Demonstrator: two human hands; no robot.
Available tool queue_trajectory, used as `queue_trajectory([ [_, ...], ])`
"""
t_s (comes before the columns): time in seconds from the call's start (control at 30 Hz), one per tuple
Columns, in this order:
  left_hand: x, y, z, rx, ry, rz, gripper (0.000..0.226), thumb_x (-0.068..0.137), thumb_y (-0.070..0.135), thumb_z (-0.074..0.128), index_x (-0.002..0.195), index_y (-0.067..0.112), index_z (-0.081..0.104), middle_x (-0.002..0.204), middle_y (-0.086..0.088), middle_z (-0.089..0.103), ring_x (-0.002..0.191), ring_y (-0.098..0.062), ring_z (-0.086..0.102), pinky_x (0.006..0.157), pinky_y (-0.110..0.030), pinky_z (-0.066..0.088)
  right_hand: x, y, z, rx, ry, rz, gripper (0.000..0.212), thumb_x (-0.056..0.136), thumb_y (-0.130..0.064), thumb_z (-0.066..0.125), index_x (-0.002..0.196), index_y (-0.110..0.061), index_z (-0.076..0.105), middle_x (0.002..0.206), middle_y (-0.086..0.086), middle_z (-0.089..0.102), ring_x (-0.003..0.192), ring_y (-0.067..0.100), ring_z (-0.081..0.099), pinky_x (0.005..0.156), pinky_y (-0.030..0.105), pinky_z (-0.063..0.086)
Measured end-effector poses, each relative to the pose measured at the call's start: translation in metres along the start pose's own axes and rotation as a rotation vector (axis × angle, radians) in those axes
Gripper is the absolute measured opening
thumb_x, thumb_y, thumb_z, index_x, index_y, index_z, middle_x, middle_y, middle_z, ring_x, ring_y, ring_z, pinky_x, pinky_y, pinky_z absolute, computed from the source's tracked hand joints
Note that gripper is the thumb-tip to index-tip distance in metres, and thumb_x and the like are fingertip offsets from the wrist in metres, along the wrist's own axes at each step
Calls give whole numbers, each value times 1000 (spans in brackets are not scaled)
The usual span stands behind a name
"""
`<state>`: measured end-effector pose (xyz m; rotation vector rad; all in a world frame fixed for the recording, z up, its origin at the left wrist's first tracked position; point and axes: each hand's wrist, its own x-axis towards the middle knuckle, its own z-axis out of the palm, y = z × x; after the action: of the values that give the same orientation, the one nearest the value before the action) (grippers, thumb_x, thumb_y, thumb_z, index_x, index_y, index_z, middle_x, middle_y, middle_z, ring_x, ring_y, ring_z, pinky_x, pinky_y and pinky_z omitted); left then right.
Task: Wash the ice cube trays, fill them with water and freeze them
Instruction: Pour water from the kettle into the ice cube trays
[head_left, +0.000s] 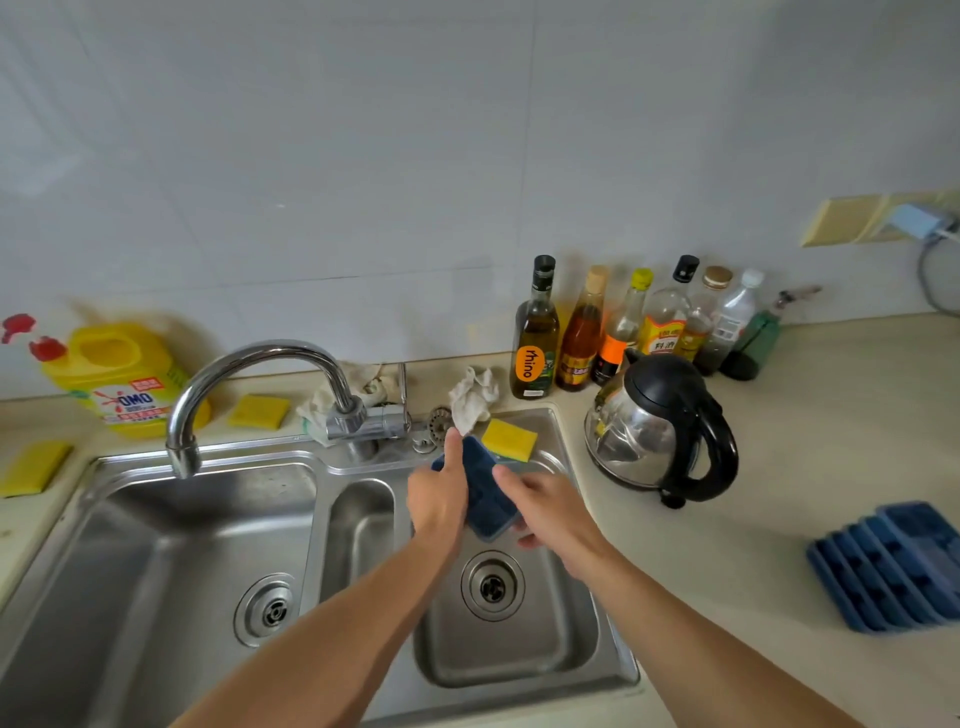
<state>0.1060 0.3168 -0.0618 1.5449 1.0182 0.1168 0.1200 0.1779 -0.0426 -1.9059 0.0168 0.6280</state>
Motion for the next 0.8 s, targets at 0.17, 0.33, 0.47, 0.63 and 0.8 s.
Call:
queue_trajectory([
  [0.17, 10, 10, -18, 230, -30, 415, 61, 76, 86, 47, 77, 26, 56, 76, 6, 68, 67, -7, 64, 53, -27, 45, 5, -2, -7, -120, -254, -59, 9, 95, -25, 68, 104, -21, 70, 104, 3, 75, 97, 15, 71, 75, 27, 57],
  [0.33, 11, 18, -17, 311, -48, 598, 57, 75, 89, 45, 79, 32, 53, 70, 14, 64, 67, 7, 63, 45, -12, 41, 4, -4, -9, -90, -215, -143, 22, 91, -13, 72, 110, -23, 70, 104, -2, 78, 99, 13, 73, 93, 34, 58],
  [0.47, 6, 18, -11, 311, -41, 638, 59, 73, 89, 45, 80, 31, 54, 71, 13, 64, 63, 0, 62, 51, -18, 46, -1, -3, -17, -102, -211, -182, 24, 92, -11, 71, 115, -19, 70, 108, -3, 77, 100, 7, 71, 90, 25, 56],
  [0.63, -3, 17, 0, 294, -100, 564, 48, 83, 76, 54, 83, 28, 56, 77, 12, 66, 71, -3, 64, 57, -24, 51, -8, 2, -32, -153, -193, -148, 18, 94, -13, 70, 111, -8, 70, 92, -5, 76, 86, 13, 71, 77, 24, 55],
  [0.8, -39, 35, 36, 228, -181, 540, 45, 90, 68, 54, 93, 24, 60, 84, 9, 69, 75, -2, 65, 54, -15, 46, -33, 10, -77, -41, -137, -131, 20, 94, -20, 69, 112, -28, 65, 100, -4, 76, 86, 11, 71, 67, 24, 52],
])
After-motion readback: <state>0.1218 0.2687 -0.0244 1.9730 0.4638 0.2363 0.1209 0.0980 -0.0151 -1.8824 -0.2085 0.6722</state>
